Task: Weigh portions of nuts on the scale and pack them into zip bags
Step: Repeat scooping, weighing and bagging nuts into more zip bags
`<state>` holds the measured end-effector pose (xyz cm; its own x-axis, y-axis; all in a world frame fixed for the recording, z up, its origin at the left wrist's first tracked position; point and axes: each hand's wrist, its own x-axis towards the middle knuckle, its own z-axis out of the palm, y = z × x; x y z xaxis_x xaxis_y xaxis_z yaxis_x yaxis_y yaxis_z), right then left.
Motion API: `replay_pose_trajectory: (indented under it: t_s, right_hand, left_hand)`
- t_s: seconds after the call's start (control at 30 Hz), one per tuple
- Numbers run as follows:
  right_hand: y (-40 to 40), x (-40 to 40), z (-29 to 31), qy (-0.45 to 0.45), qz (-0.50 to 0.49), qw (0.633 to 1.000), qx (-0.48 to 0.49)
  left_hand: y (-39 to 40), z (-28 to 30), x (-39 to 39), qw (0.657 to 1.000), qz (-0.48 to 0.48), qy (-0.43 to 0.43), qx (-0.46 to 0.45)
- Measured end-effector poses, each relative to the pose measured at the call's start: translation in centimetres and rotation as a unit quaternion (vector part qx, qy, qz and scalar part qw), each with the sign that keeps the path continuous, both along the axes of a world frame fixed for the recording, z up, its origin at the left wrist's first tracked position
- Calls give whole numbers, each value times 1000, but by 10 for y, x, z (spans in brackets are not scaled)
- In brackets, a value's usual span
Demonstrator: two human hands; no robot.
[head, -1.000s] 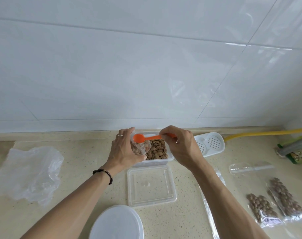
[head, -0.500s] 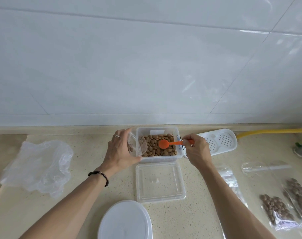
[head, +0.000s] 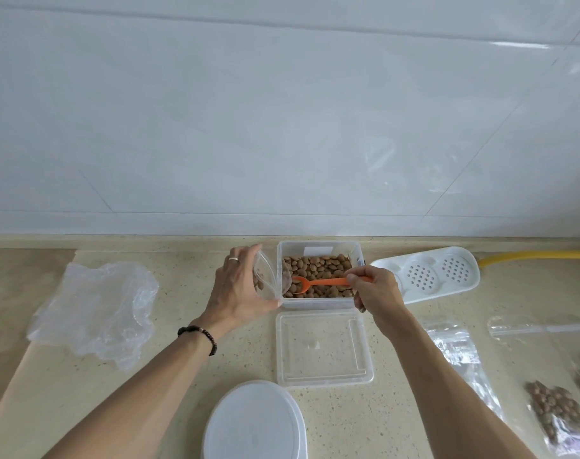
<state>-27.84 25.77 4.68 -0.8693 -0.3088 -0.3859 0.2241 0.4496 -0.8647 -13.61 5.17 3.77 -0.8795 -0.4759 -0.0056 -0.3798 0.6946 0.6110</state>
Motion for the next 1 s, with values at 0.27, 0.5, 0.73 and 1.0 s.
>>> replay_pose_trajectory:
  t_s: [0.27, 0.5, 0.73, 1.0]
  right_hand:
    - [15, -3, 2, -67, -48, 993, -82]
    - [30, -17, 41, -22, -67, 990, -119]
    - [11, -14, 100, 133, 43, 988, -58]
    - [-8, 7, 113, 344, 207, 916, 21]
  left_hand:
    - [2, 4, -3, 1000, -2, 1, -7]
    - [8, 11, -17, 1000, -8, 9, -7]
    - [21, 21, -38, 1000, -17, 21, 9]
    - [24, 26, -40, 999, -12, 32, 24]
